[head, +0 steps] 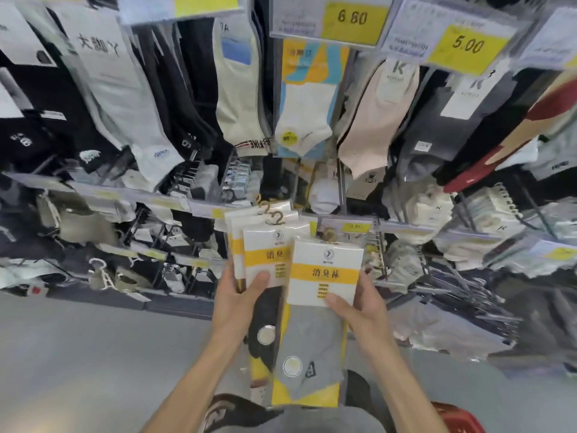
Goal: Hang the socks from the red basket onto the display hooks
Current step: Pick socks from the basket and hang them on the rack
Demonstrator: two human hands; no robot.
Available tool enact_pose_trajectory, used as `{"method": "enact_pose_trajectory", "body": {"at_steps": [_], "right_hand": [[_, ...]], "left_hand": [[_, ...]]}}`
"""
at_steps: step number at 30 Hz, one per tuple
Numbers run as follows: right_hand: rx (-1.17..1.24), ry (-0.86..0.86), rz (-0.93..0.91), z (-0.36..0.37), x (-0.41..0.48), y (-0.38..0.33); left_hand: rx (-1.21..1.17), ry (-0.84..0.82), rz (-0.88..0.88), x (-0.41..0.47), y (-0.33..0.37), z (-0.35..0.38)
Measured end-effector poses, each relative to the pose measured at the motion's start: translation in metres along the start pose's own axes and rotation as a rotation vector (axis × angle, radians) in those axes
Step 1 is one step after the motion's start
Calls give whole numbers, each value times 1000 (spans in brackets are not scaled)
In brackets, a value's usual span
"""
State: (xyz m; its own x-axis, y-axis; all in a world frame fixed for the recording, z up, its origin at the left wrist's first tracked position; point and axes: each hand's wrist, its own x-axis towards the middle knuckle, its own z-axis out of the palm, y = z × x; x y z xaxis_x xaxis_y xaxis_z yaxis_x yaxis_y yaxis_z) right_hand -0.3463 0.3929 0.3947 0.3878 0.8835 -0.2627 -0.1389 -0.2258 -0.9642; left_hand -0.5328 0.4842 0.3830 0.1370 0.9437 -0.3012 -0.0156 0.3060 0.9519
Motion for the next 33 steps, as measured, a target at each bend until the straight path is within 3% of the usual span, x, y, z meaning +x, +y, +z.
{"method": "enact_pose_trajectory", "body": {"at_steps": [4, 8, 16, 20, 25, 29, 33], "right_hand": [[122, 123, 127, -12, 7, 36], [14, 224, 184, -22, 29, 68], [-172, 213, 90, 15, 148, 56], [-161, 233, 214, 30, 193, 49], [-332, 168, 2, 48, 223, 41], [-77, 117, -135, 59, 245, 24], [-112, 100, -119, 61, 272, 27]], "left_hand": [[80, -47, 67, 25, 8, -15], [178, -50, 135, 50, 13, -24], [239, -100, 175, 60, 5, -23], [205, -114, 144, 59, -1, -19], [170, -103, 99, 59, -6, -21], [144, -114, 90, 57, -6, -27], [127, -115, 93, 59, -4, -29]]}}
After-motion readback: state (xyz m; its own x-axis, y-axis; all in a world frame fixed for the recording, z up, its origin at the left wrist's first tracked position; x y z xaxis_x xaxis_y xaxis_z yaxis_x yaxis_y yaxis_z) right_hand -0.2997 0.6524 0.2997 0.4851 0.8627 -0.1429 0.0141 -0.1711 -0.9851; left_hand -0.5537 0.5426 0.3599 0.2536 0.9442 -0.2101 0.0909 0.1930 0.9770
